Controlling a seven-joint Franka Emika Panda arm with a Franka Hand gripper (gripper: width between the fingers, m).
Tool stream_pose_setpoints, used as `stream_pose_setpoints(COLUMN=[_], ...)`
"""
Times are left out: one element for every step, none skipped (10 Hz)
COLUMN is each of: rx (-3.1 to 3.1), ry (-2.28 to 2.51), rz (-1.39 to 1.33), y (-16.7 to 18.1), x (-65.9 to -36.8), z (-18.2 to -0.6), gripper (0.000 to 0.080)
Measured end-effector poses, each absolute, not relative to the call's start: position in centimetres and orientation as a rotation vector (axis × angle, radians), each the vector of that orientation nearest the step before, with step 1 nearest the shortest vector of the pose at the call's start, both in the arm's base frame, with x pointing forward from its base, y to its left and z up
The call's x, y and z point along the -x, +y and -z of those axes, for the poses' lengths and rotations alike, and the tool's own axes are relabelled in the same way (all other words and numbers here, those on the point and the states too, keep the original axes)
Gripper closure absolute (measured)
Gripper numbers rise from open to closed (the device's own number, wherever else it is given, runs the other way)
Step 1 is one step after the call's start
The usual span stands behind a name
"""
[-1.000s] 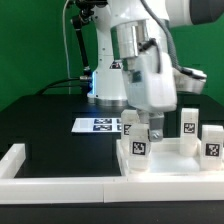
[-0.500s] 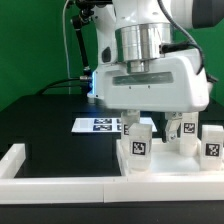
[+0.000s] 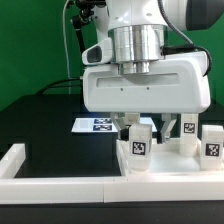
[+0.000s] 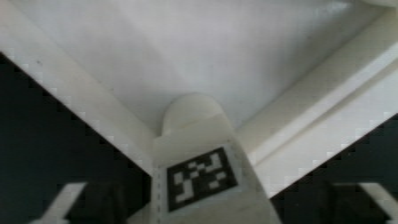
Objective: Assemble square table
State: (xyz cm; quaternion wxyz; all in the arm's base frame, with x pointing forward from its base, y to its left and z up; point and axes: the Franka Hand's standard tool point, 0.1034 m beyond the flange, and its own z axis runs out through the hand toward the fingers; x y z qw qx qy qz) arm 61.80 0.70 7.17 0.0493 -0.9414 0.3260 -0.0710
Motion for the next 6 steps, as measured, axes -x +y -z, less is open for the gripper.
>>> stream_pose_setpoints(rx=[2.818, 2.763, 2.708, 2.574, 2.370, 2.150], ry=[1.105, 1.224, 1.328, 1.546, 1.822, 2.014], rz=[0.205, 0.192, 0.185, 0.134, 0.053, 0.002], y=[0.76, 0.77, 0.80, 0.97, 1.31, 1.45], x=[-61.72, -61.65, -61.68, -61.76, -62.08, -62.21], z=[-7.11, -7.11, -7.11, -7.10, -7.05, -7.00], gripper=[0.0454, 0.0511, 0.0511, 0.0511, 0.0511, 0.0511])
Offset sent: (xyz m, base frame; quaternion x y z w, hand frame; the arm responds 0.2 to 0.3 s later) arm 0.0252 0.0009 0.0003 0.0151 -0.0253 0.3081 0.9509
